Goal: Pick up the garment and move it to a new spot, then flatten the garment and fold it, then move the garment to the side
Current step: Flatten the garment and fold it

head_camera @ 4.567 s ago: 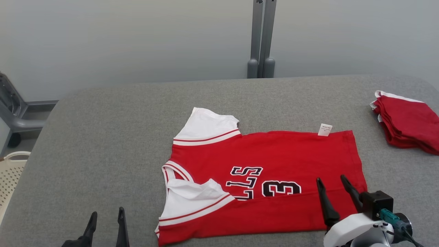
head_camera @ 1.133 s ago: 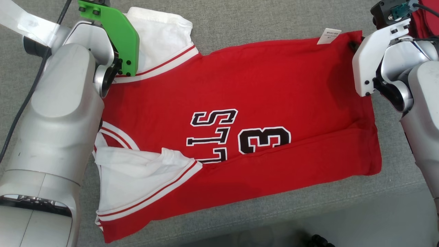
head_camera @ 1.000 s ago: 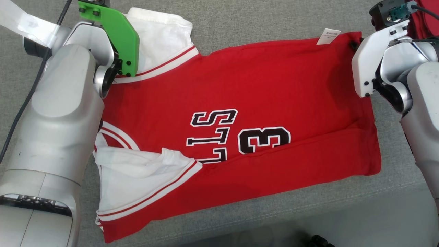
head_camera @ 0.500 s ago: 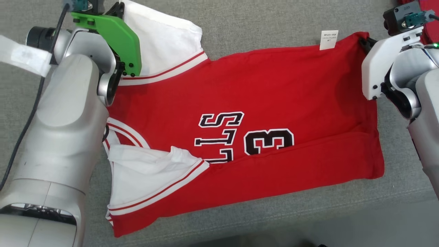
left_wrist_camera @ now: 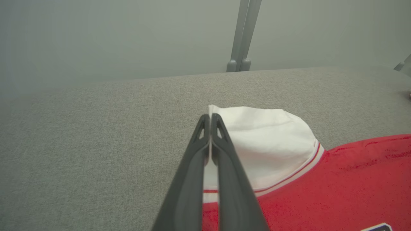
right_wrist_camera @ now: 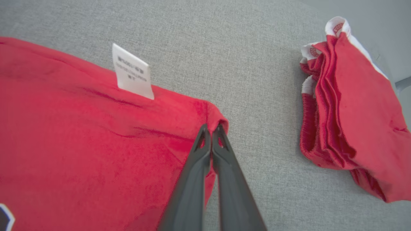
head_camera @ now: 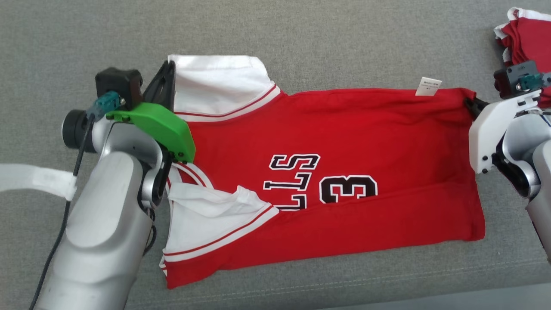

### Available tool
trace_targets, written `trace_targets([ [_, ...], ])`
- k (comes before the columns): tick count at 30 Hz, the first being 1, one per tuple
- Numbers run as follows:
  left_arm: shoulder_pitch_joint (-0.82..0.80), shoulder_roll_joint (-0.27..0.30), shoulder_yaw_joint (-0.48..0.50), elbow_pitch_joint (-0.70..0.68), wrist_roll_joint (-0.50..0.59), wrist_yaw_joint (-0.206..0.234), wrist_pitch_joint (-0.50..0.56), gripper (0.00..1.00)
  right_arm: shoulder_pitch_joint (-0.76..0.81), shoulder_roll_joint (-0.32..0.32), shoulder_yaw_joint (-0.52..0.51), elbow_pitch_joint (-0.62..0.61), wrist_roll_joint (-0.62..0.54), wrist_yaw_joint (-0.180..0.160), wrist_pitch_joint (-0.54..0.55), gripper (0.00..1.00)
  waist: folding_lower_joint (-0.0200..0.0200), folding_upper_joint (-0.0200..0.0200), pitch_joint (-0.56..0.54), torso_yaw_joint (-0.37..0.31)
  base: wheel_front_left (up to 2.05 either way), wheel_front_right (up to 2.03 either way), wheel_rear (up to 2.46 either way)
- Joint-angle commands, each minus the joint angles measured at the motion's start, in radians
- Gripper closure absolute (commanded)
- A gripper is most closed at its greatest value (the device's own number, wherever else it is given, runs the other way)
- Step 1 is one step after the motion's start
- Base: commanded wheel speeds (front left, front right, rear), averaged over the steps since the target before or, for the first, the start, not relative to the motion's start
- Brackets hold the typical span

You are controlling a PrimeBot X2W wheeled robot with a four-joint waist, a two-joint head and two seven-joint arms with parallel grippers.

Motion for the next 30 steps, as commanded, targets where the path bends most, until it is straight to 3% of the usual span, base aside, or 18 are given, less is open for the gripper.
trace_targets([
  [1, 0.045, 0.01, 0.003, -0.03, -0.011, 0.011, 0.004, 1.0, 0.027, -0.009, 0.0, -0.005, 0.005, -0.002, -0.005, 1.0, 0.0, 0.0, -0.053, 0.023, 0.0, 0.0, 0.0],
  [14, 0.484, 0.083, -0.02, -0.411, -0.05, 0.127, 0.137, 1.0, 0.163, -0.067, 0.062, -0.044, -0.001, -0.002, -0.012, 1.0, 0.0, 0.0, -0.142, 0.043, 0.0, 0.0, 0.0],
  [30, 0.655, 0.066, -0.059, -0.453, -0.084, 0.174, 0.163, 1.0, 0.203, -0.156, 0.194, -0.006, -0.013, -0.002, 0.038, 1.0, 0.0, 0.0, -0.188, 0.068, 0.0, 0.0, 0.0],
])
